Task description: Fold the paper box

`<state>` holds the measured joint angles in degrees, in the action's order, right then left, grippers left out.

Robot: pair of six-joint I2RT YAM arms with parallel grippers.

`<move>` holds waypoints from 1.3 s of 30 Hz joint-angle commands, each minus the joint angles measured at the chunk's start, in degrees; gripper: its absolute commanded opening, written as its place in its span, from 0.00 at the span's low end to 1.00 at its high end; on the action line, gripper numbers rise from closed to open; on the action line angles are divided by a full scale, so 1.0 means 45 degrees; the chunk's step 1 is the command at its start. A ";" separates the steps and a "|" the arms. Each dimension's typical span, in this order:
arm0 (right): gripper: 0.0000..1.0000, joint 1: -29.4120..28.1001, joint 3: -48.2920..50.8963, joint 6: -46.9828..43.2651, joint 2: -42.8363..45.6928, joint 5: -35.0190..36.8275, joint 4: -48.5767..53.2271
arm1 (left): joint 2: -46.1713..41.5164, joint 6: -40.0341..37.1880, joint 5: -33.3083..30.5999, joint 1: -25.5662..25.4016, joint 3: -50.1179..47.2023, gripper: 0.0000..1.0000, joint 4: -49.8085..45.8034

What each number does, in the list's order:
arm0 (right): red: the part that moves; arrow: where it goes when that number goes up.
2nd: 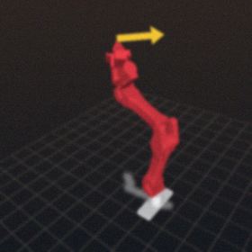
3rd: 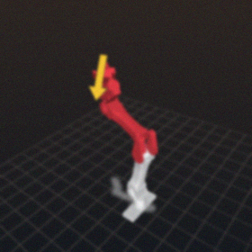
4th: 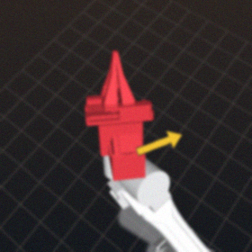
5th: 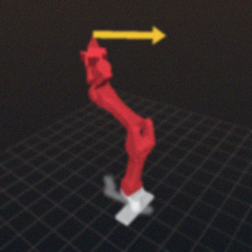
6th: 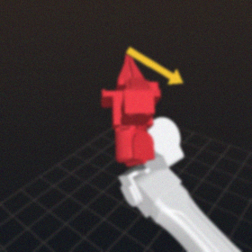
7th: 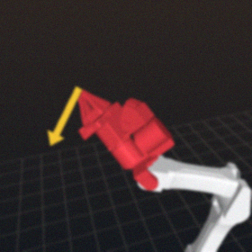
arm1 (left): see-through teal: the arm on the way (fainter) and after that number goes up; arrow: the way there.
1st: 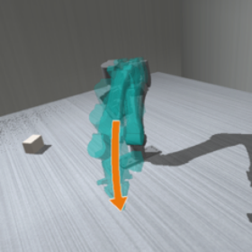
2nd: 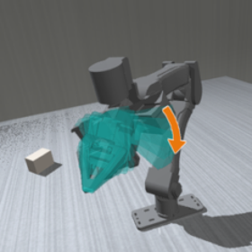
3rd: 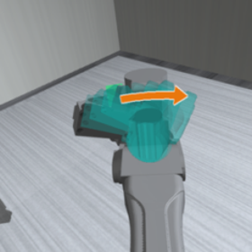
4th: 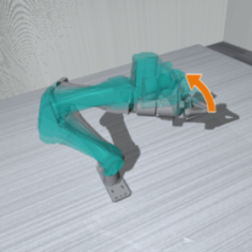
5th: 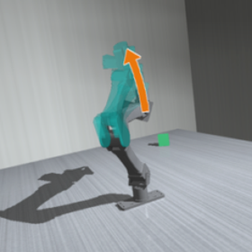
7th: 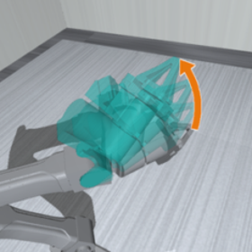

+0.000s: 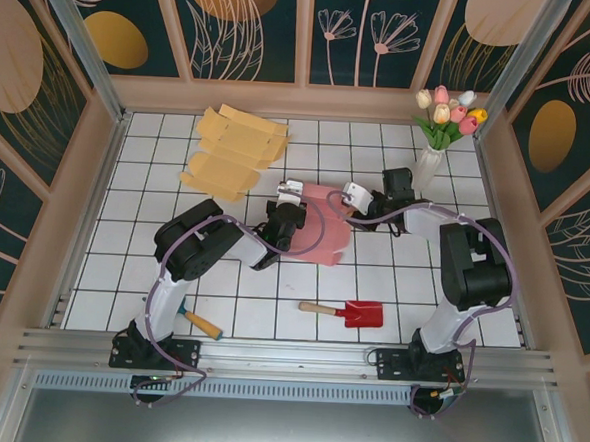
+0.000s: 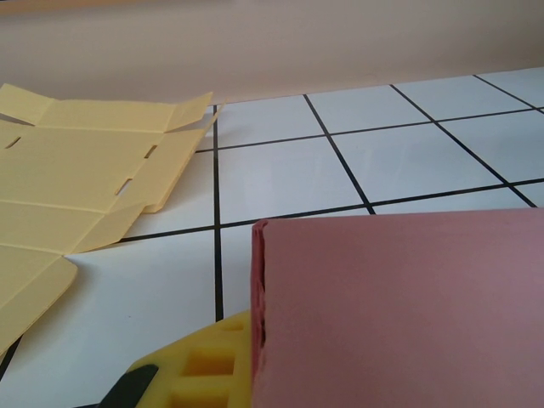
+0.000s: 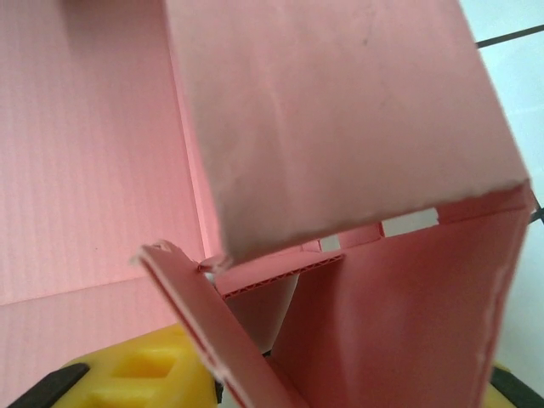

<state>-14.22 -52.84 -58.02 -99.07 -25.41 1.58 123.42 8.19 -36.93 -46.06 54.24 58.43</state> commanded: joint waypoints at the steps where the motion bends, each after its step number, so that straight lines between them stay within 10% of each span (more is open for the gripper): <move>1: 0.39 -0.0005 -0.0206 0.0220 0.0000 -0.1119 -0.0069 | 0.0279 -0.0051 0.0468 -0.0192 0.0110 0.00 -0.0917; 27: 0.29 -0.2806 0.1631 0.7663 0.1042 0.3894 -0.4196 | 0.0358 0.0394 0.0206 -0.0132 0.0666 0.00 -0.1773; 39: 0.28 -0.2836 0.2619 0.7503 0.2228 0.3927 -0.4507 | -0.0853 0.1503 0.1905 0.0012 0.1510 0.00 -0.3833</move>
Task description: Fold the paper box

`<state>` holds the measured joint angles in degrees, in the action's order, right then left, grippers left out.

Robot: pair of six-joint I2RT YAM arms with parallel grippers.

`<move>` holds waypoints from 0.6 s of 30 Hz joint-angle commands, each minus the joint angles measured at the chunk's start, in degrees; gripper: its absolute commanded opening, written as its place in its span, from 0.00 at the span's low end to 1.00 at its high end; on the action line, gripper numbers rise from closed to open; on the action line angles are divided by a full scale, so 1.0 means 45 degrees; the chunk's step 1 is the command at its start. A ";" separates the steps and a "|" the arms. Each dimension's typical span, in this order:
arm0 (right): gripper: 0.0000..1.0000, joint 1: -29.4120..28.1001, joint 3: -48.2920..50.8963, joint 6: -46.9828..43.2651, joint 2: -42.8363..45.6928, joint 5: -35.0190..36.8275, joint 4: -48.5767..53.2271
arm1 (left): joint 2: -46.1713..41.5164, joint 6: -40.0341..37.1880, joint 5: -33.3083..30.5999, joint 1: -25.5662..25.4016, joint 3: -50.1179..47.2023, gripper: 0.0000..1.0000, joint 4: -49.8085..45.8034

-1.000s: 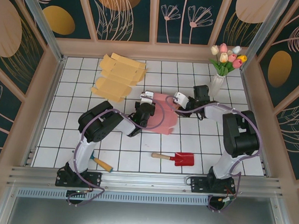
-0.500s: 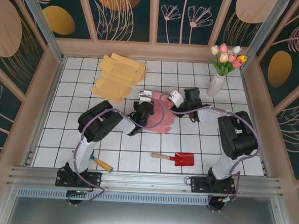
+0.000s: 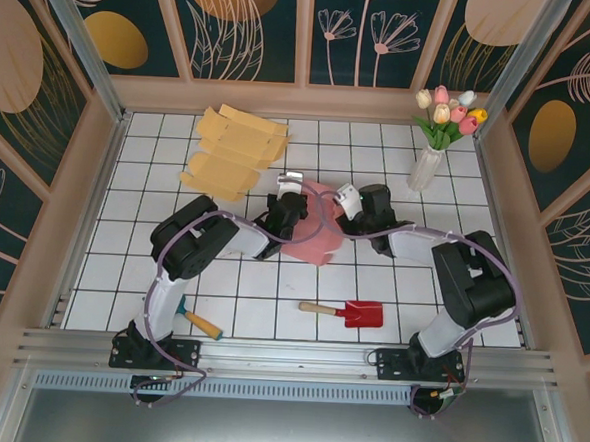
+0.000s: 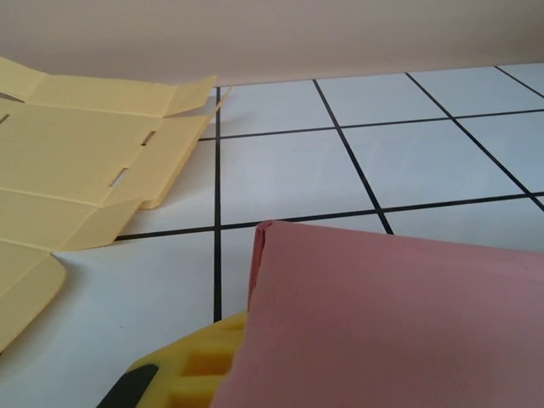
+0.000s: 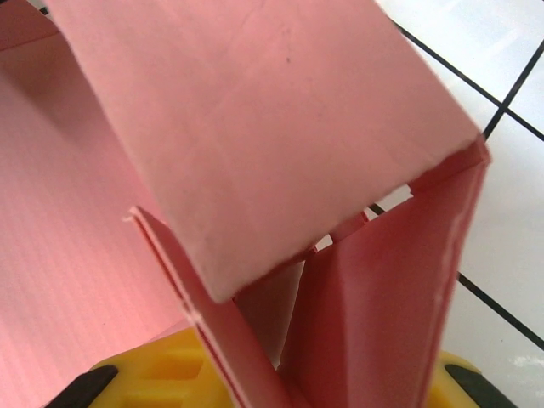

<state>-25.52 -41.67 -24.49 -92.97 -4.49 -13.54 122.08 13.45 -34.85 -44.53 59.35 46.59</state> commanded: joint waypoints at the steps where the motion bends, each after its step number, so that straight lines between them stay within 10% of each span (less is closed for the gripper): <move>1: 0.27 -0.0206 0.0276 0.0098 0.1154 -0.0781 -0.1206 | -0.0693 0.0292 0.1432 -0.0333 0.0418 0.00 -0.1349; 18: 0.19 0.0858 0.2036 0.2402 0.4156 -0.2773 -0.2378 | -0.1768 0.0873 0.1955 -0.0375 -0.0275 0.00 -0.1770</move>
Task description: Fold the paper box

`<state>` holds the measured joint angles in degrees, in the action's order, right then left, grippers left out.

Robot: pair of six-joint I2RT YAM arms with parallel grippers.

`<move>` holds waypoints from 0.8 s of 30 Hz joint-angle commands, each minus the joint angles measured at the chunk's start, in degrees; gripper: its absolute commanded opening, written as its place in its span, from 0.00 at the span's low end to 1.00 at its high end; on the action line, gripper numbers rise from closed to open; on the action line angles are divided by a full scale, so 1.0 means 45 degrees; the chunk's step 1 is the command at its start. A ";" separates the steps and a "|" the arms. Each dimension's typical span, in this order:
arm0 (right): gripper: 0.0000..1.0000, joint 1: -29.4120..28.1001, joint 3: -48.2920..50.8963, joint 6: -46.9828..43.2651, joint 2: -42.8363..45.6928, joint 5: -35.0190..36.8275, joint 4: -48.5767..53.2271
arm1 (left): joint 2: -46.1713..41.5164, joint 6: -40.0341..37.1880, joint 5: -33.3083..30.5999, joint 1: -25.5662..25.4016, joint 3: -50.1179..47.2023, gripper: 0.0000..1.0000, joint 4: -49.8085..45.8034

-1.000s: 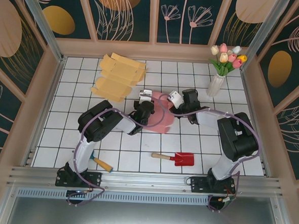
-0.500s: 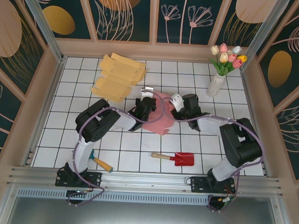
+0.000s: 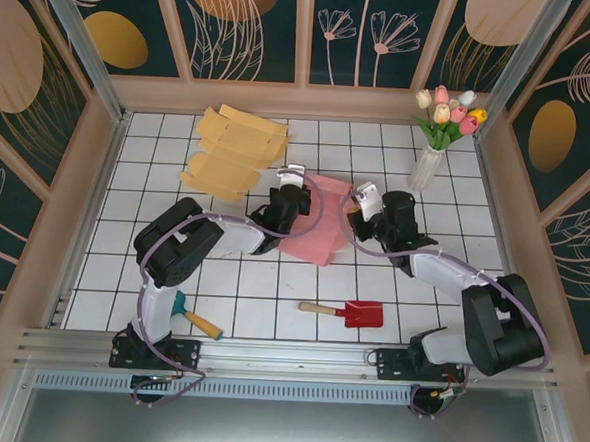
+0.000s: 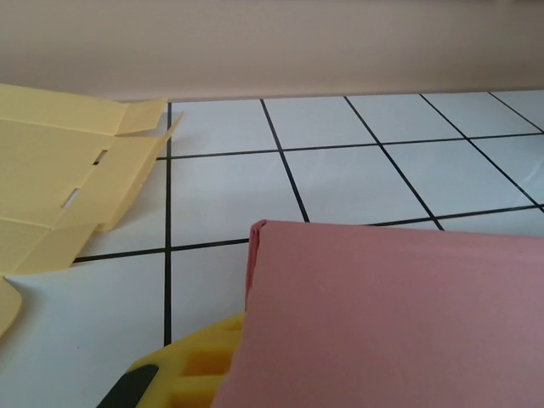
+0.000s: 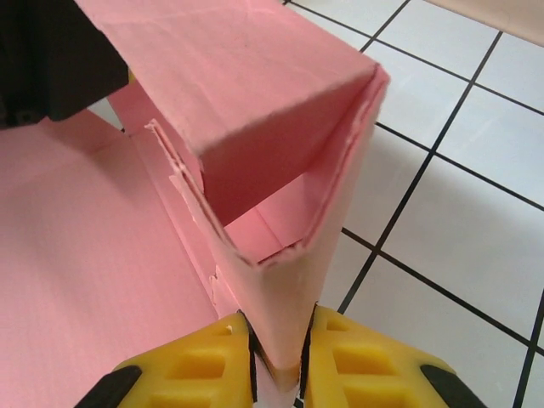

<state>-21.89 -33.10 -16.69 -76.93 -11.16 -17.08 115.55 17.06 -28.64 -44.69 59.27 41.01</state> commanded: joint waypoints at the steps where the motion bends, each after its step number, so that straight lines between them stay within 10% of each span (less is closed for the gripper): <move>1: 0.19 0.0147 0.0258 0.0767 0.0733 -0.1393 -0.1713 | -0.0300 0.0020 0.0483 -0.0377 -0.0306 0.00 -0.0485; 12: 0.19 0.0477 0.1112 0.1315 0.1206 -0.2175 -0.2525 | -0.0298 0.0056 0.0416 -0.0481 -0.0643 0.00 -0.0158; 24: 0.21 -0.1714 0.1432 0.0726 0.0170 0.1341 -0.4213 | -0.1152 0.1727 0.0946 -0.0586 -0.0375 0.00 -0.1405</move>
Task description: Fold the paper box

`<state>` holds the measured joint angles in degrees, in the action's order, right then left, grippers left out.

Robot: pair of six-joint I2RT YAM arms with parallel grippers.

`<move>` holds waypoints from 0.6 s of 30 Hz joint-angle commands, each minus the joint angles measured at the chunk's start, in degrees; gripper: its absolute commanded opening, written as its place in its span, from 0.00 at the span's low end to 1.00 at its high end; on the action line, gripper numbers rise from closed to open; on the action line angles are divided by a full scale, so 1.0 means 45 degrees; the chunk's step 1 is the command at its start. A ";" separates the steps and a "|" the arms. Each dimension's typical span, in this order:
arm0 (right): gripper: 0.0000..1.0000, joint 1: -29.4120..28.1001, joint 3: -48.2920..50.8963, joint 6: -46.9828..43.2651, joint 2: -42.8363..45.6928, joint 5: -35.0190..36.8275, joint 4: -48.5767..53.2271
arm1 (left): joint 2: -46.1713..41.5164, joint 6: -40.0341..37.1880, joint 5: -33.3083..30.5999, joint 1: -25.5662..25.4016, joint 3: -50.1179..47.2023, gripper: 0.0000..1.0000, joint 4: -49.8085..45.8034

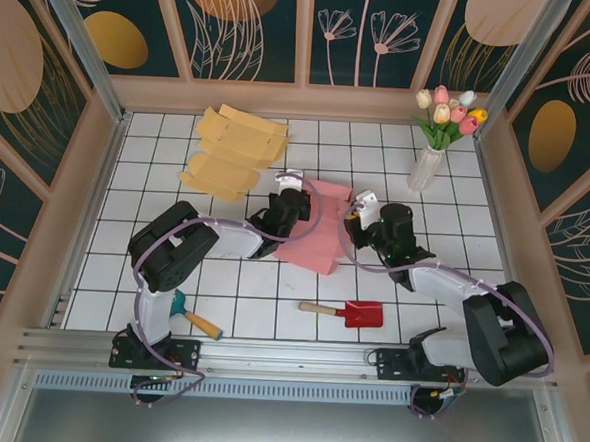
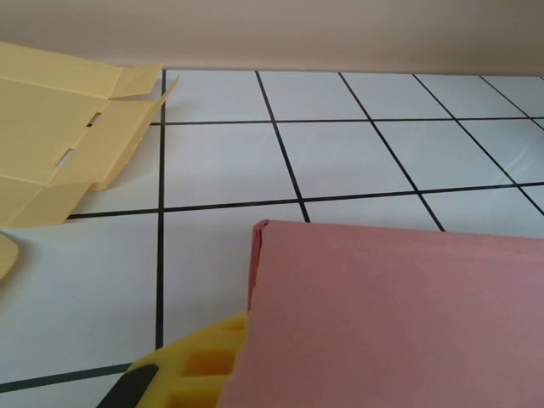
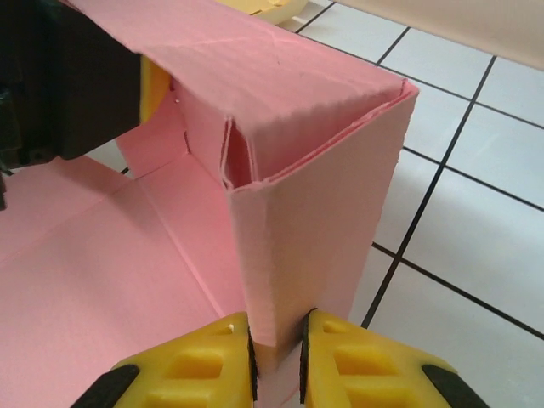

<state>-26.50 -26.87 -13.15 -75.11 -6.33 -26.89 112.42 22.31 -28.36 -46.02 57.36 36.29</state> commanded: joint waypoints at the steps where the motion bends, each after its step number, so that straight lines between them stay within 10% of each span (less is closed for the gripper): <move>1: 0.21 -0.0858 0.0101 0.0036 -0.0350 0.0650 -0.2391 | -0.0483 0.0686 0.0901 -0.0301 0.0055 0.00 -0.0458; 18: 0.15 -0.2352 -0.1216 0.2343 -0.2645 0.7892 -0.3924 | -0.1239 0.2037 -0.0084 -0.0461 -0.0660 0.00 -0.1348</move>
<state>-36.03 -29.58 -7.33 -85.95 22.79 -40.34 109.01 29.30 -29.10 -46.52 55.40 30.63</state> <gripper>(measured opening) 0.188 0.097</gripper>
